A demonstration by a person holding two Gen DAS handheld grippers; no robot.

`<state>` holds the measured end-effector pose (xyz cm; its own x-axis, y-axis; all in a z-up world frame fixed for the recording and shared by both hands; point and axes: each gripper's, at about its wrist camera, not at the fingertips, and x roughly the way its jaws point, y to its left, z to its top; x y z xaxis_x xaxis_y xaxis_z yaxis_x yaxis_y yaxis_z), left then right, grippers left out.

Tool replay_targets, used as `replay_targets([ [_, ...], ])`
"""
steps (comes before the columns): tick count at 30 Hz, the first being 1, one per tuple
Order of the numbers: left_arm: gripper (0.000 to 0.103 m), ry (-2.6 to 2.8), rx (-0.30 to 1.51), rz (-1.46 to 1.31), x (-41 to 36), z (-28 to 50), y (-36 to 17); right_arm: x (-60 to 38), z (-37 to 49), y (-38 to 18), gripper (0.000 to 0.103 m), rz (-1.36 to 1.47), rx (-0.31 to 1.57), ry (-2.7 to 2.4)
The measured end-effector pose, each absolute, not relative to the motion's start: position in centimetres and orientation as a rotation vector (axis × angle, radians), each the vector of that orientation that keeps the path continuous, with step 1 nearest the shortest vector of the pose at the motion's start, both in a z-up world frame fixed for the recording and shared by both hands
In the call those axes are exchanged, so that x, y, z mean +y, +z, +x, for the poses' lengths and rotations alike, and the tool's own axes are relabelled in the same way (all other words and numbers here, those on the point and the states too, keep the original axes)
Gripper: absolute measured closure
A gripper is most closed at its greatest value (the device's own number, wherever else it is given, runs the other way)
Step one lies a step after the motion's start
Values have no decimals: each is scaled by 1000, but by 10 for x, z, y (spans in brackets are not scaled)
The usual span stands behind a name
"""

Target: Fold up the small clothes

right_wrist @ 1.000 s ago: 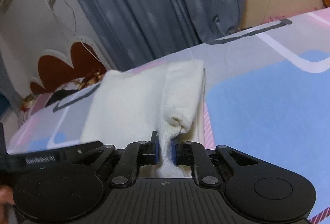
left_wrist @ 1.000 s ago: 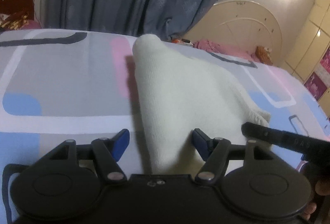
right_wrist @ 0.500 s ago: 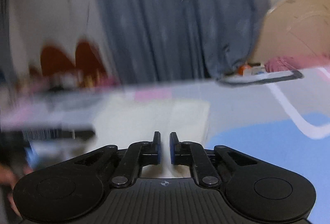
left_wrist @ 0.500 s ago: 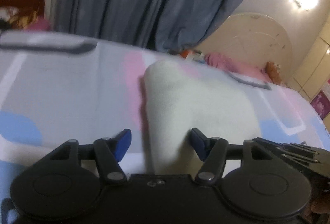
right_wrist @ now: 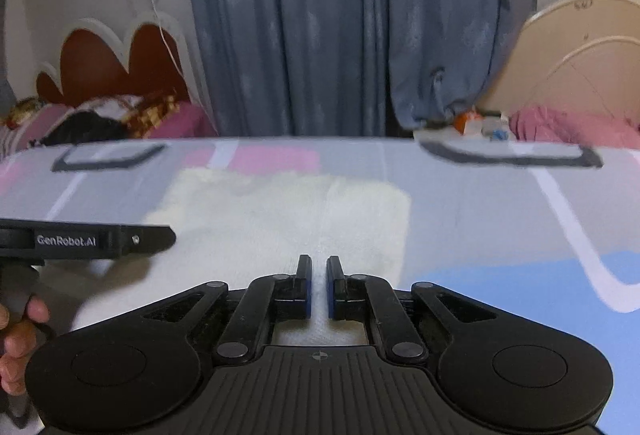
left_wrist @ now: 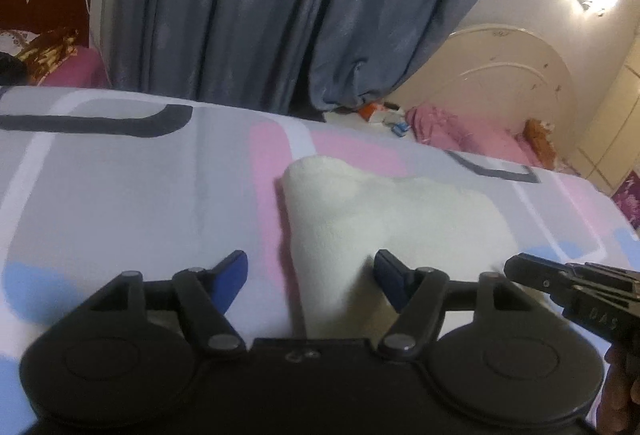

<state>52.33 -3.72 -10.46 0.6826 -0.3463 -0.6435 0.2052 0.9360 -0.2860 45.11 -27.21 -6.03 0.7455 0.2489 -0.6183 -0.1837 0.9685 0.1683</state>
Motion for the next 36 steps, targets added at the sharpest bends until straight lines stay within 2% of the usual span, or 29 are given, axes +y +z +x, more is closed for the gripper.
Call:
replay_targets([
  [12,34,-327,748,-87,-36,393,-120,-272,322,-70,98,71,751,251],
  [14,32,-325,731,-105,-35,384,-116,-275,310,-60,98,113,718,231],
  [16,26,-312,716,-114,-33,383,-119,-276,299,-54,98,150,693,235],
  [19,26,-304,748,-42,-39,384,-127,-272,304,-75,98,136,793,202],
  [26,25,-289,748,-59,-36,382,-116,-273,293,-59,95,173,750,168],
  [27,23,-290,742,-55,-36,382,-116,-272,288,-57,89,172,721,158],
  [28,22,-285,749,-49,-37,382,-120,-271,287,-57,67,166,709,151],
  [29,22,-285,759,-49,-38,378,-125,-271,288,-59,57,158,714,145],
  [30,22,-286,758,-50,-37,378,-128,-270,291,-66,53,151,748,148],
  [32,21,-290,752,-35,-36,376,-129,-269,294,-79,54,152,821,166],
  [36,20,-290,757,-32,-36,378,-129,-271,290,-75,54,179,805,160],
])
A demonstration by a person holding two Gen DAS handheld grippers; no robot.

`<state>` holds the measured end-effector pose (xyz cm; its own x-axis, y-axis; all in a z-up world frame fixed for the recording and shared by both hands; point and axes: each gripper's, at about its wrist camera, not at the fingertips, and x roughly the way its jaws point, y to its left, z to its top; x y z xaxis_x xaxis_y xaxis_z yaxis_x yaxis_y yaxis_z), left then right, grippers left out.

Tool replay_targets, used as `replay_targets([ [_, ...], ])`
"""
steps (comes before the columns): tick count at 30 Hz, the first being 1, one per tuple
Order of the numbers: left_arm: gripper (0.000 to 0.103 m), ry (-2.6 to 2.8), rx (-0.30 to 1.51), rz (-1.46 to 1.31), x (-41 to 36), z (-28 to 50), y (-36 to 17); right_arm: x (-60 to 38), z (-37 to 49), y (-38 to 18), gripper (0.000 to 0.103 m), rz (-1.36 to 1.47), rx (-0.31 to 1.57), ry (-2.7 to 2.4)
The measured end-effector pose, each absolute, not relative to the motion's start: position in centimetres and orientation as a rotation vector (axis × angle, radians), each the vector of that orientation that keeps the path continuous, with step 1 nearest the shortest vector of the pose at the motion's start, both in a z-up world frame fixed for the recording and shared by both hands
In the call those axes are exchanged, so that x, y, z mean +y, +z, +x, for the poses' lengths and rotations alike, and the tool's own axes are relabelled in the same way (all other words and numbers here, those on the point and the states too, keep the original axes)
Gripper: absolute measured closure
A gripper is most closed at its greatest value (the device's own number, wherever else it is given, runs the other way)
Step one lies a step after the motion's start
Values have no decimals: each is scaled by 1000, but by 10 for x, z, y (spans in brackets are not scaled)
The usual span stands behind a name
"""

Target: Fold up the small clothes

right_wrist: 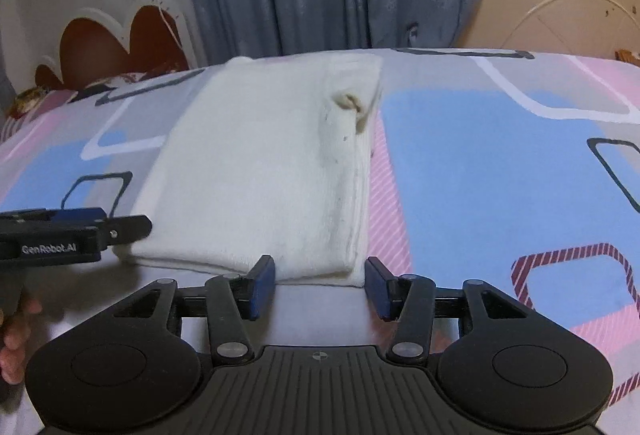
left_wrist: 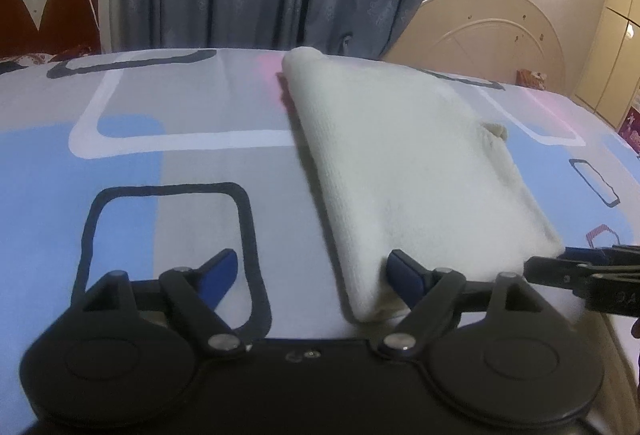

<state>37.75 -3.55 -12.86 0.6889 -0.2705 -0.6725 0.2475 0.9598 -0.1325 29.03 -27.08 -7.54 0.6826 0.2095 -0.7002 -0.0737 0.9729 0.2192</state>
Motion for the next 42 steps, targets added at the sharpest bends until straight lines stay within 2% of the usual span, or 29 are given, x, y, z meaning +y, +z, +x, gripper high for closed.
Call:
replay_targets([
  [7,18,-261,757,-35,-34,377,-118,-300,288,-60,53,369,724,163],
  [9,7,-220,688,-39,-33,378,-108,-314,294,-56,53,440,709,162],
  [10,6,-208,665,-59,-31,382,-104,-321,301,-55,53,473,703,161],
  [12,8,-233,670,-129,-26,397,-100,-331,318,-52,53,505,698,139],
  [16,20,-299,761,-342,-14,440,-106,-342,355,-50,53,581,685,150],
  [17,28,-311,783,-383,-11,448,-109,-343,362,-51,53,583,684,155],
  [18,29,-322,801,-413,-10,455,-111,-344,371,-53,53,587,687,161],
  [23,28,-353,855,-461,-14,475,-122,-361,404,-75,53,723,747,236],
  [29,23,-373,859,-480,-11,483,-128,-359,417,-93,51,717,813,288],
  [39,28,-451,910,-417,-27,494,-124,-377,414,-97,49,765,792,363],
  [42,28,-455,909,-409,-29,495,-126,-383,417,-104,44,816,803,388],
])
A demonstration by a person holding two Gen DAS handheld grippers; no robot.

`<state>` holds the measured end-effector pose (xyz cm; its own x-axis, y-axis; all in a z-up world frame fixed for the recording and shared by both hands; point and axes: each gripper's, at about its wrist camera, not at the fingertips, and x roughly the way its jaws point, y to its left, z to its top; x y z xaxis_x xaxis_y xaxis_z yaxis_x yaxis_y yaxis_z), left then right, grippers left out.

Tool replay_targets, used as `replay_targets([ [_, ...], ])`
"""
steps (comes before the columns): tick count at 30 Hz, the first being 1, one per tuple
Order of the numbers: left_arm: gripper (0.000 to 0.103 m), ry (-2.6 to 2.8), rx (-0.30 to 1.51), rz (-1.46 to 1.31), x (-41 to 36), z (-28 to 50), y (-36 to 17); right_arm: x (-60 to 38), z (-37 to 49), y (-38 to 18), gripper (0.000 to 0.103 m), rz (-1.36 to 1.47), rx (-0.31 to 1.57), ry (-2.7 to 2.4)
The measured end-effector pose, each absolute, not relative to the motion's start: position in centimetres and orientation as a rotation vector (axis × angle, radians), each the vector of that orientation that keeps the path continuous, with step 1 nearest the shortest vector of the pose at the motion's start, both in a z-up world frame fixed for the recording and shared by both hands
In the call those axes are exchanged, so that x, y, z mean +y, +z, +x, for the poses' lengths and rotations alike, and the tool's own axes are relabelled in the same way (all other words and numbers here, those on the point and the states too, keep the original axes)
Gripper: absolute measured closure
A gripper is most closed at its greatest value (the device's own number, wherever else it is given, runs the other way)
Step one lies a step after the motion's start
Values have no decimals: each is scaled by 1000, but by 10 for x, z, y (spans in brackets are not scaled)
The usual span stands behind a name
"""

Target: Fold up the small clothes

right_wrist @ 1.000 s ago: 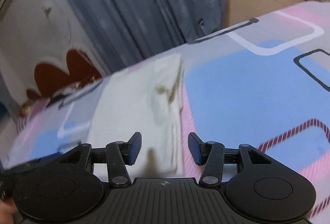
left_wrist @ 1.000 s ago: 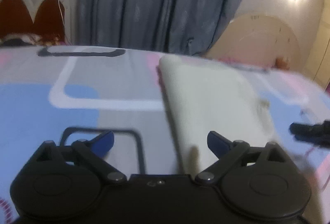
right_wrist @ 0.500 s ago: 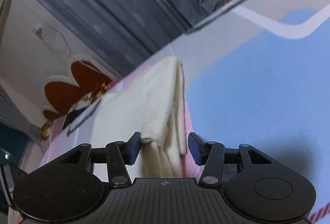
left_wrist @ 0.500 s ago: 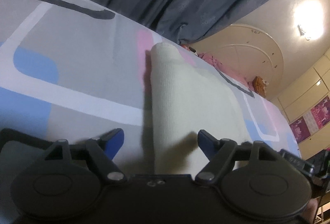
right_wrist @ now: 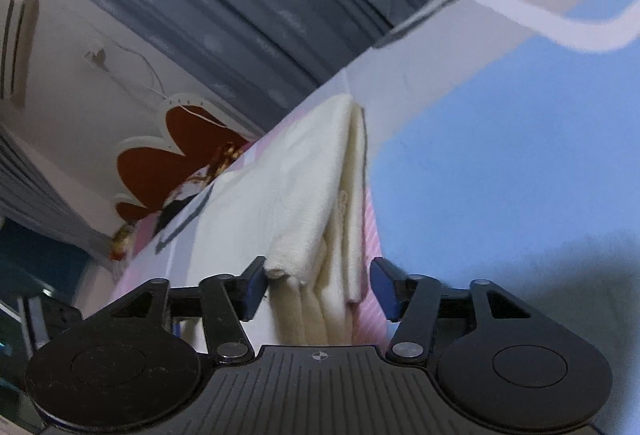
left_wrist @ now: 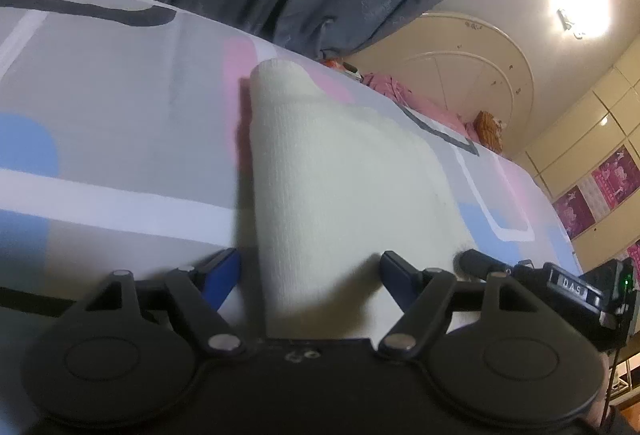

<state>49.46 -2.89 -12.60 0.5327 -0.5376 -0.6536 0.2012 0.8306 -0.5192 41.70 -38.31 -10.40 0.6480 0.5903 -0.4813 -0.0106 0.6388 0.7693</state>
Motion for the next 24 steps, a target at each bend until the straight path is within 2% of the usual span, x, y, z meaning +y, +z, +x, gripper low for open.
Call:
replay_targets([
  [5,30,-441,923,-392,-37,501,-123,-367,433,-101,41,778,814,414],
  [6,34,-435,927,-372,-41,504,-121,-363,435,-99,43,745,816,408],
  [7,35,-439,931,-358,-44,506,-120,-358,436,-95,54,704,826,397],
  [9,35,-435,942,-325,-52,508,-118,-352,436,-91,58,636,832,393],
  [16,38,-421,935,-216,-71,503,-113,-350,437,-91,57,638,852,381],
  [20,31,-427,939,-210,-74,505,-114,-345,439,-89,49,633,859,382],
  [22,34,-423,927,-196,-78,503,-114,-337,440,-85,49,577,859,370],
  [24,49,-428,907,-175,-81,500,-112,-328,440,-82,59,498,837,342],
])
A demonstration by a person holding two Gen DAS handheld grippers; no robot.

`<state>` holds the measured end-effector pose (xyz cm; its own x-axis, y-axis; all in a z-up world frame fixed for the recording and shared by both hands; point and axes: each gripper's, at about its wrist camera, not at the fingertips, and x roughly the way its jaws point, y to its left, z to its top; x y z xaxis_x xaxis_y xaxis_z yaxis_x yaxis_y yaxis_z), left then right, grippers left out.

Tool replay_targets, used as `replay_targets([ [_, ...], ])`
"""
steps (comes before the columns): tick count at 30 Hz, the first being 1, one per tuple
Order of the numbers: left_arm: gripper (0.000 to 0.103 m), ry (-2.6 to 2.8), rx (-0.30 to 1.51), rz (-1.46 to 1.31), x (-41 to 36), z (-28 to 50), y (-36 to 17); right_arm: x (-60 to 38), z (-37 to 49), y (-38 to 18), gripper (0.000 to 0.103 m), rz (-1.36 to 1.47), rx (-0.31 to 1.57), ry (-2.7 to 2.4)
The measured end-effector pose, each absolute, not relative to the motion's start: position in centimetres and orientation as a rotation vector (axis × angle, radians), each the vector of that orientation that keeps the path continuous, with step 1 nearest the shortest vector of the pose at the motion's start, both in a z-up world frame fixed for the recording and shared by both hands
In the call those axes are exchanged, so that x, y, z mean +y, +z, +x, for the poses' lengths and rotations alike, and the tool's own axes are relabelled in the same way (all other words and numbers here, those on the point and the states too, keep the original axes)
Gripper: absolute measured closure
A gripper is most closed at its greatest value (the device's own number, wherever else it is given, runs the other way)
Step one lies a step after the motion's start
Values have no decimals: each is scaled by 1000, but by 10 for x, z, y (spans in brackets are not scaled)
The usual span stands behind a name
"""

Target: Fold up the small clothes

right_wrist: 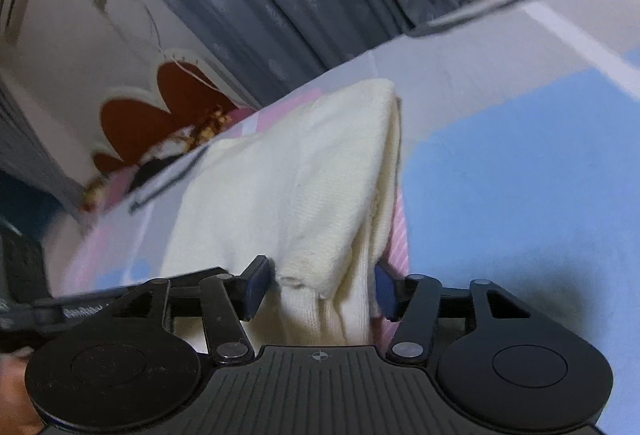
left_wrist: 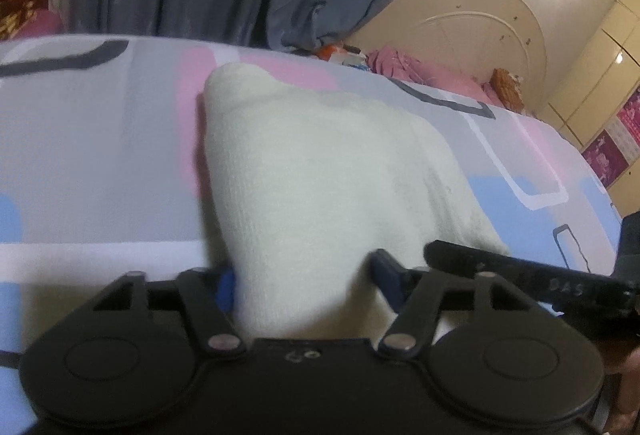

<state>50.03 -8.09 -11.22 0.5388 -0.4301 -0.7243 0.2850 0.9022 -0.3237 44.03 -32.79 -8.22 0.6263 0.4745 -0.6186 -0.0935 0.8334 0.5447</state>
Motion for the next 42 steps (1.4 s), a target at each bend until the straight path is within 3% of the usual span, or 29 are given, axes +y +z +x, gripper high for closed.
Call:
replay_targets([
  [3,64,-427,868,-111,-87,494,-104,-316,432,-75,71,412,789,325],
  [8,75,-423,811,-17,-96,483,-90,-295,424,-65,74,279,742,288],
  [19,76,-403,713,10,-60,447,-59,-243,392,-39,74,121,621,313],
  [35,75,-276,732,28,112,392,-49,-71,367,-43,74,223,639,506],
  [37,71,-284,764,41,117,395,-63,-60,372,-53,74,232,657,515],
  [38,63,-281,795,40,119,398,-75,-57,375,-62,74,239,681,508],
  [39,44,-269,812,28,122,400,-87,-55,385,-78,74,250,736,491],
  [41,20,-187,774,-19,130,397,-97,-70,395,-103,56,339,778,455],
  [42,21,-186,775,-45,134,395,-97,-77,397,-106,53,379,782,458],
])
